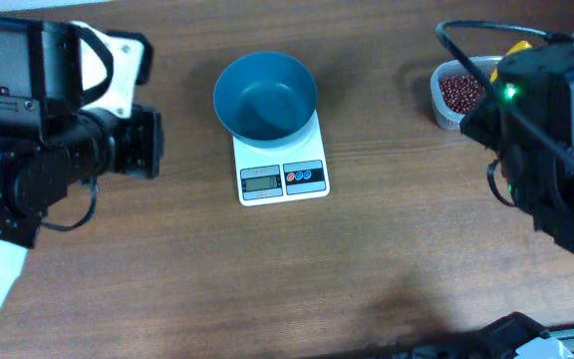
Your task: Scoop item into bowl and weigh 50g on scale
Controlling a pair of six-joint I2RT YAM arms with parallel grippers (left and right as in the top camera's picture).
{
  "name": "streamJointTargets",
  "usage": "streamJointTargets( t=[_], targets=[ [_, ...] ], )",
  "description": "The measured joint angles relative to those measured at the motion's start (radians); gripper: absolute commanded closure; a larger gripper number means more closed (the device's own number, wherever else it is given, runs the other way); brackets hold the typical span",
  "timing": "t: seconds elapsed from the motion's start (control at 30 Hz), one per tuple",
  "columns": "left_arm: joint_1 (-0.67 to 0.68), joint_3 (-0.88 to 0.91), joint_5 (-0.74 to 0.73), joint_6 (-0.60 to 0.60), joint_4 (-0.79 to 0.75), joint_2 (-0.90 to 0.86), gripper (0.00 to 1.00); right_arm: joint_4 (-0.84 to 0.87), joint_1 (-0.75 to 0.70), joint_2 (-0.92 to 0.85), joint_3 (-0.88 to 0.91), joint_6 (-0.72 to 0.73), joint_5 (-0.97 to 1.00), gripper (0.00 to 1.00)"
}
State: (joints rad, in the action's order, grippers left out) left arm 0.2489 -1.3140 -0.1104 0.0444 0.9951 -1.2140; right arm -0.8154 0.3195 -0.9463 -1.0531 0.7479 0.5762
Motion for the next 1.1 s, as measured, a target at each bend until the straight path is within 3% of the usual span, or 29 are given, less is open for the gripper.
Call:
streamJointTargets(
  t=[0.03, 0.27, 0.4, 0.5, 1.1],
  targets=[
    [0.000, 0.000, -0.044, 0.034, 0.030, 0.000, 0.01, 0.005, -0.019, -0.006, 0.000, -0.003, -0.018, 0.96],
    [0.000, -0.001, -0.066, 0.111, 0.137, 0.000, 0.01, 0.014, -0.039, -0.007, 0.000, -0.024, -0.045, 0.96],
    [0.050, -0.003, -0.095, 0.338, 0.221, 0.000, 0.01, 0.008, -0.039, -0.007, 0.000, -0.027, -0.059, 0.96],
    [0.108, -0.003, -0.101, 0.398, 0.227, 0.000, 0.01, 0.005, -0.039, -0.007, 0.000, -0.046, -0.094, 0.96],
    [0.148, -0.003, -0.103, 0.403, 0.214, 0.000, 0.01, 0.005, -0.039, -0.007, 0.000, -0.053, -0.142, 0.96]
  ],
)
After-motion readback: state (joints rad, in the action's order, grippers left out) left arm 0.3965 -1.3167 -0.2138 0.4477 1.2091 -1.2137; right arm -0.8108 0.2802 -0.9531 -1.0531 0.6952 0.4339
